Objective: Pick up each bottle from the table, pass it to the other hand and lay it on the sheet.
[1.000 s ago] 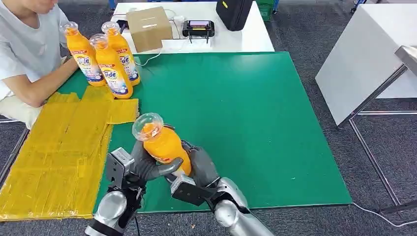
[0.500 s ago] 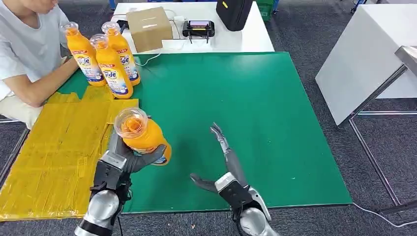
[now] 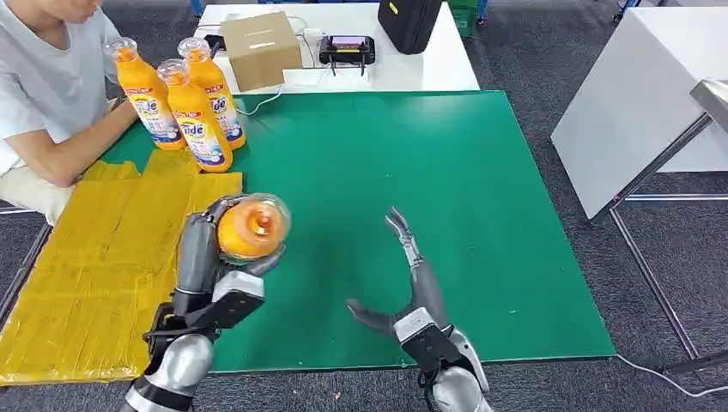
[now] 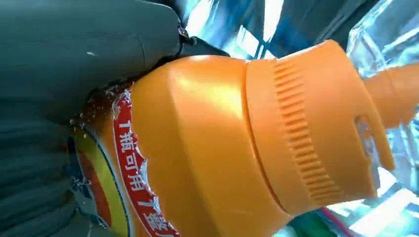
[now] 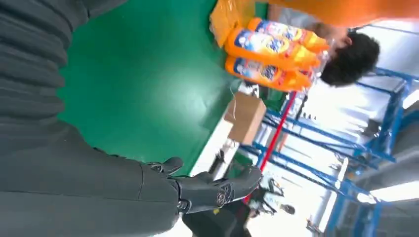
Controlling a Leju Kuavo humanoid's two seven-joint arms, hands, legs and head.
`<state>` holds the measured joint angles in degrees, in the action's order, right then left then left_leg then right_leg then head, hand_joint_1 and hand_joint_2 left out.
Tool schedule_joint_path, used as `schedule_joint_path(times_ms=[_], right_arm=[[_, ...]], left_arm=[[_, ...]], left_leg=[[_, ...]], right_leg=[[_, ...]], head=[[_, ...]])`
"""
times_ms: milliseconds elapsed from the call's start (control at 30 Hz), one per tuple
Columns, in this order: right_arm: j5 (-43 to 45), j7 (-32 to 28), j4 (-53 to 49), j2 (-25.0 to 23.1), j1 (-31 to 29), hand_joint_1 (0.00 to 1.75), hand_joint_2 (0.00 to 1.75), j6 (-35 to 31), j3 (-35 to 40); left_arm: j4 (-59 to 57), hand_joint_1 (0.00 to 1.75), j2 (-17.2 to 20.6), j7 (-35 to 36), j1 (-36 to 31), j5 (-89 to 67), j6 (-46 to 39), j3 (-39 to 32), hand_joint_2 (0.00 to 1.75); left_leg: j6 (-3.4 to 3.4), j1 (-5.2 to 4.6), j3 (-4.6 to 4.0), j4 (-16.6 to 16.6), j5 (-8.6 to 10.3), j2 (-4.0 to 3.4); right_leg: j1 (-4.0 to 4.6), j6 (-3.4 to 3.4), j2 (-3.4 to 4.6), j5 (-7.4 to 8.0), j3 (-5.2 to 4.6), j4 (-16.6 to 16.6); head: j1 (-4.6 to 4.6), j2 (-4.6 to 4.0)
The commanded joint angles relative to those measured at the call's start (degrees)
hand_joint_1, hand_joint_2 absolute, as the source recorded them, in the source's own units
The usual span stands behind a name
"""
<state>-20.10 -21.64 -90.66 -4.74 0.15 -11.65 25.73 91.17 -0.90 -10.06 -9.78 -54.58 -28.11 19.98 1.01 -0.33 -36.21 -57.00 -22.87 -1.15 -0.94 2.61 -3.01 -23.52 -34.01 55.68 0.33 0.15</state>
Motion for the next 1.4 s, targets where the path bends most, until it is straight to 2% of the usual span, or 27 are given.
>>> schedule_joint_path(times_ms=[33, 67, 100, 133, 167, 233, 367, 400, 533, 567, 733, 833, 867, 900, 933, 967, 1067, 1133, 1300, 1333, 1400], right_arm=[[-0.45, 1.24, -4.79, 0.7, -2.39, 0.0, 1.75, 0.21, -3.51], [-0.39, 1.4, -5.2, 0.52, -2.92, 0.0, 1.75, 0.35, -3.05], [-2.87, 3.51, -5.04, 0.87, -4.13, 0.0, 1.75, 0.01, -2.13], [-3.89, 4.63, -4.96, 1.04, -5.07, 0.0, 1.75, -0.72, -1.72], [-4.05, 4.95, -4.94, 1.22, -5.39, 0.0, 1.75, -1.11, -1.74], [-3.23, 5.14, -5.05, 1.37, -5.5, 0.0, 1.75, -1.41, -2.35], [2.49, 4.16, -5.46, 1.57, -5.09, 0.0, 1.75, 1.02, -3.06], [2.67, 3.89, -5.52, 1.65, -4.96, 0.0, 1.75, 1.16, -2.93], [1.93, 2.75, -6.21, 2.22, -4.09, 0.0, 1.75, 0.2, -1.82], [1.53, 2.29, -6.47, 2.54, -4.12, 0.0, 1.75, -0.32, -1.37], [0.07, 2.33, -4.63, 2.91, -5.24, 0.0, 1.75, 0.02, 1.72], [-0.07, 2.37, -4.28, 3.21, -4.71, 0.0, 1.75, -0.34, 2.37], [-0.14, 2.34, -4.24, 3.35, -4.6, 0.0, 1.75, -0.6, 2.39], [-0.18, 2.31, -4.19, 3.46, -4.57, 0.0, 1.75, -0.77, 2.39], [-0.19, 2.31, -4.14, 3.72, -4.5, 0.0, 1.75, -0.92, 2.34], [-0.19, 2.31, -4.12, 3.86, -4.43, 0.0, 1.75, -1.12, 2.26], [0.28, 2.58, -3.69, 4.05, -4.52, 0.0, 1.75, -0.92, 2.21], [0.57, 2.59, -3.22, 4.08, -4.82, 0.0, 1.75, -0.67, 2.17], [0.83, 2.63, -3.05, 4.07, -4.97, 0.0, 1.75, -0.36, 2.27], [0.91, 2.69, -2.89, 4.13, -5.07, 0.0, 1.75, -0.39, 2.25], [0.97, 2.71, -2.76, 4.25, -5.06, 0.0, 1.75, -0.42, 2.2]], left_arm=[[-23.23, 1.75, 7.12, 16.62, -14.39, -35.42, 6.93, 5.16, 1.75], [-27.6, 1.75, 9.24, 20.43, -17.32, -35.42, 8.14, 9.96, 1.75], [-33.31, 1.75, 9.76, 22.81, -20.02, -35.42, 15.74, 12.98, 1.75], [-41.57, 1.75, 9.98, 25.46, -23.31, -35.42, 11.29, 16.12, 1.75], [-46.4, 1.75, 8.99, 25.52, -24.52, -35.42, 9.11, 15.66, 1.75], [-50.86, 1.75, 8.7, 25.35, -26.03, -35.42, 8.29, 16.2, 1.75], [-58.34, 1.75, 7.78, 25.12, -28.09, -35.42, 9.96, 15.84, 1.75], [-59.29, 1.75, 7.68, 24.66, -28.4, -35.42, 10.15, 15.6, 1.75], [-64.93, 1.75, 7.01, 24.27, -30.36, -35.42, 9.79, 15.43, 1.75], [-66.46, 1.75, 7.48, 27.62, -31.11, -35.42, 8.46, 19.51, 1.75], [-69.14, 1.75, 7.32, 28.41, -30.62, -35.15, 4.98, 14.84, 1.75], [-68.82, 1.75, 7.82, 29.44, -29.49, -35.4, 0.96, 14.74, 1.75], [-68.66, 1.59, 7.71, 29.01, -29.12, -35.16, -0.53, 13.47, 1.75], [-68.35, 0.19, 7.77, 28.41, -28.81, -35.14, -1.67, 12.86, 1.75], [-67.77, 0.0, 7.65, 27.52, -28.13, -35.07, -4.16, 11.16, 1.75], [-67.48, 0.0, 7.46, 26.96, -27.74, -35.42, -5.57, 9.85, 1.75], [-66.86, 0.0, 8.52, 31.01, -27.83, -35.42, -7.28, 15.64, 1.75], [-67.12, 0.0, 7.89, 30.11, -27.5, -34.87, -7.28, 13.34, 1.75], [-67.11, 0.0, 8.03, 30.39, -27.57, -35.42, -7.59, 13.09, 1.75], [-67.1, 0.0, 8.72, 32.31, -27.79, -35.42, -8.42, 15.9, 1.75], [-66.71, 0.0, 8.57, 32.12, -27.2, -35.42, -10.43, 14.41, 1.75]], left_leg=[[-0.12, 0.09, 0.37, 0.02, -0.04, 0.28], [-0.09, 0.05, 0.25, 0.04, 0.03, 0.25], [-0.08, 0.03, 0.16, 0.04, 0.04, 0.15], [-0.13, 0.07, 0.29, 0.02, 0.01, 0.21], [-0.15, 0.07, 0.2, 0.03, 0.09, 0.28], [-0.14, 0.05, 0.36, 0.11, 0.17, 0.3], [-0.11, 0.04, 0.2, 0.04, 0.16, 0.08], [-0.12, 0.09, 0.36, 0.03, 0.08, 0.08], [-0.09, 0.05, 0.17, 0.02, 0.14, 0.04], [-0.13, 0.11, 0.3, -0.04, 0.05, 0.09], [-0.13, 0.06, 0.17, 0.01, 0.1, -0.09], [-0.17, 0.1, 0.34, 0.01, 0.04, -0.08], [-0.18, 0.13, 0.36, 0.0, 0.02, -0.1], [-0.16, 0.09, 0.34, 0.05, 0.06, -0.07], [-0.13, 0.06, 0.23, 0.05, 0.11, -0.04], [-0.13, 0.06, 0.24, 0.05, 0.11, -0.05], [-0.13, 0.07, 0.28, 0.04, 0.08, -0.06], [-0.13, 0.09, 0.28, 0.02, 0.07, 0.0], [-0.14, 0.08, 0.27, 0.03, 0.07, -0.01], [-0.14, 0.09, 0.22, 0.01, 0.08, -0.04], [-0.17, 0.11, 0.34, 0.01, 0.03, -0.04]], right_leg=[[0.03, -0.16, 0.08, -0.11, 0.43, -0.02], [0.01, -0.12, 0.03, -0.04, 0.31, -0.01], [0.0, -0.09, 0.06, -0.01, 0.17, 0.0], [0.03, -0.16, 0.12, -0.04, 0.31, 0.01], [0.04, -0.13, -0.03, 0.0, 0.24, 0.0], [0.0, -0.13, -0.03, -0.02, 0.39, -0.07], [0.01, -0.07, 0.09, 0.02, 0.21, 0.01], [0.04, -0.11, 0.21, -0.04, 0.4, -0.02], [0.03, -0.08, 0.13, 0.02, 0.19, 0.01], [0.07, -0.12, 0.19, -0.07, 0.35, 0.03], [0.03, -0.09, 0.27, 0.04, 0.19, 0.01], [0.06, -0.14, 0.4, 0.0, 0.36, 0.0], [0.09, -0.15, 0.43, -0.01, 0.38, -0.01], [0.05, -0.12, 0.35, 0.01, 0.35, -0.02], [0.04, -0.08, 0.23, 0.03, 0.25, -0.01], [0.04, -0.08, 0.23, 0.02, 0.26, -0.01], [0.05, -0.08, 0.27, 0.01, 0.3, -0.01], [0.06, -0.08, 0.22, -0.01, 0.33, -0.02], [0.04, -0.1, 0.24, -0.01, 0.33, -0.01], [0.05, -0.09, 0.23, 0.01, 0.28, 0.0], [0.06, -0.13, 0.32, -0.02, 0.39, 0.0]], head=[[0.02, 0.0], [0.0, 0.0], [-0.02, 0.0], [0.0, 0.0], [0.0, 0.0], [0.02, 0.0], [0.02, 0.0], [-0.02, 0.0], [0.0, 0.0], [0.0, 0.0], [-0.02, 0.0], [0.0, 0.0], [0.0, 0.0], [0.0, 0.0], [0.02, 0.0], [0.0, 0.0], [0.0, 0.0], [0.02, 0.0], [0.0, 0.0], [0.02, 0.0], [0.02, 0.0]])
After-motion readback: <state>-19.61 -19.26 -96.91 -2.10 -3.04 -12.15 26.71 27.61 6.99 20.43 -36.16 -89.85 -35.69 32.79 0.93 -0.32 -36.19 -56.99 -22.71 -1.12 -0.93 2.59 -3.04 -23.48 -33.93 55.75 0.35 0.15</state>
